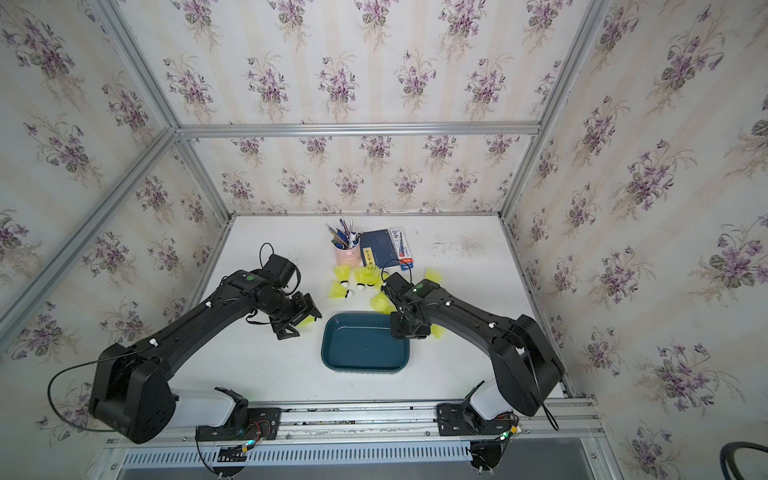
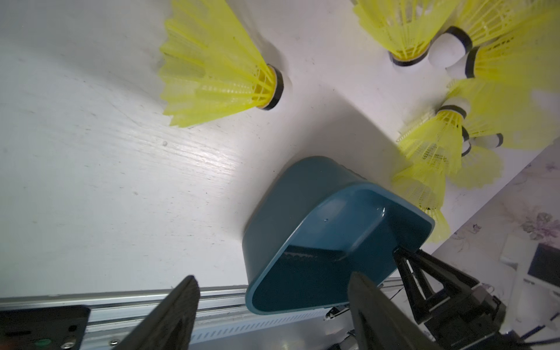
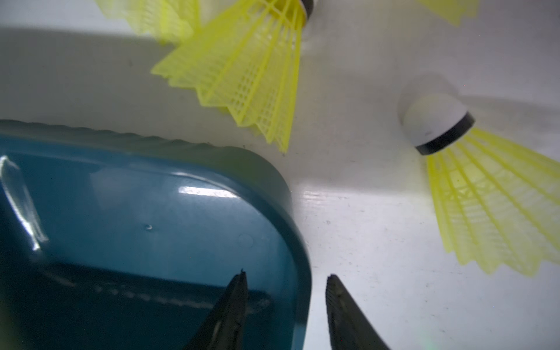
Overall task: Put the shuttlecocks into the storage box
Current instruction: Move the storage box to the center of the board.
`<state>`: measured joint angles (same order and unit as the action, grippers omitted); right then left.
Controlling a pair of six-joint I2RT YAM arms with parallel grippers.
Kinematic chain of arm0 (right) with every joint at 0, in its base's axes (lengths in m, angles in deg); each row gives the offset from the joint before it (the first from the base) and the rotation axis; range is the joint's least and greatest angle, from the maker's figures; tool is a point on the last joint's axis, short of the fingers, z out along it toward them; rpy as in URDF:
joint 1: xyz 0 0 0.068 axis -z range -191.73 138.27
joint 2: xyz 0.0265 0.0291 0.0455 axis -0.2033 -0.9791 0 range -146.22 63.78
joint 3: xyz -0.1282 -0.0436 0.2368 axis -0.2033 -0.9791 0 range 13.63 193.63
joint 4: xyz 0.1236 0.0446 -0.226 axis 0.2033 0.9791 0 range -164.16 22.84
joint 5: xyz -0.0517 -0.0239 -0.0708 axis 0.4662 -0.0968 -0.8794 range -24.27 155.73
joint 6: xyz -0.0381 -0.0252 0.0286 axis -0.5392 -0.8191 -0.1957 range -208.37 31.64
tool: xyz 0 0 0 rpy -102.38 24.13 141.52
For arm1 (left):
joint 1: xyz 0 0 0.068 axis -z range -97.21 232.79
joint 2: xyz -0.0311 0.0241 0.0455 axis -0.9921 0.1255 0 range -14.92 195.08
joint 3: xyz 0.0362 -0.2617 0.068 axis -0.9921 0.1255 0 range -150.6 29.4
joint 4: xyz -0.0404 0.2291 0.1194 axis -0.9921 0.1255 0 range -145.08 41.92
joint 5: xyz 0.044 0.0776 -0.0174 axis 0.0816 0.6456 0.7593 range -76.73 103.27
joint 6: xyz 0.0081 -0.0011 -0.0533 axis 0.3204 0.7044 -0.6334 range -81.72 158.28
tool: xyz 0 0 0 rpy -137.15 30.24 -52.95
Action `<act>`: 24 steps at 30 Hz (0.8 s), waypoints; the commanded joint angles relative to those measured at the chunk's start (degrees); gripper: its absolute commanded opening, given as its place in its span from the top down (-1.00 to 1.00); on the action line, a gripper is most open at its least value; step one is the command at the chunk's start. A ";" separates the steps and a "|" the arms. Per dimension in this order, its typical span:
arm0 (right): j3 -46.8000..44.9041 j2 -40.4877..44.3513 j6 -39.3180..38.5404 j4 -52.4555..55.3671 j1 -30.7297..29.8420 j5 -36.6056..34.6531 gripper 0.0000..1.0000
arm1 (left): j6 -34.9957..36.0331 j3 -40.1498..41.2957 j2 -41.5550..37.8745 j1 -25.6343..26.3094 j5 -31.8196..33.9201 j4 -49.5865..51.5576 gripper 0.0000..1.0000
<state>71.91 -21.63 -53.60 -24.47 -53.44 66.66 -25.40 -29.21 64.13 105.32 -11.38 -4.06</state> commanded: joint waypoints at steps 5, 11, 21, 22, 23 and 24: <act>5.19 2.35 0.57 4.75 0.69 -0.41 -0.16 | -19.48 2.27 1.49 0.02 0.24 -6.54 -0.51; 8.05 1.48 -2.46 -1.08 5.20 9.11 -0.19 | -27.25 0.91 6.63 0.41 2.27 -10.31 -0.50; 20.45 -10.70 -8.81 -10.50 6.95 23.10 -0.31 | -34.50 0.14 12.01 0.93 7.17 -12.10 -0.48; 21.74 -12.33 -9.09 -10.80 6.99 23.92 -0.31 | -34.77 0.10 12.58 0.96 7.16 -12.47 -0.48; 23.05 -14.05 -9.42 -11.07 7.00 25.26 -0.31 | -35.08 -0.09 13.24 1.02 7.32 -12.60 -0.48; 24.34 -15.67 -9.71 -11.02 6.99 26.01 -0.31 | -35.28 -0.23 13.82 0.96 7.65 -12.86 -0.49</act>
<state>93.88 -34.33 -61.43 -33.36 -46.51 87.69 -58.17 -29.01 76.81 106.32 -5.96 -15.97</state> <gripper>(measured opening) 0.654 0.741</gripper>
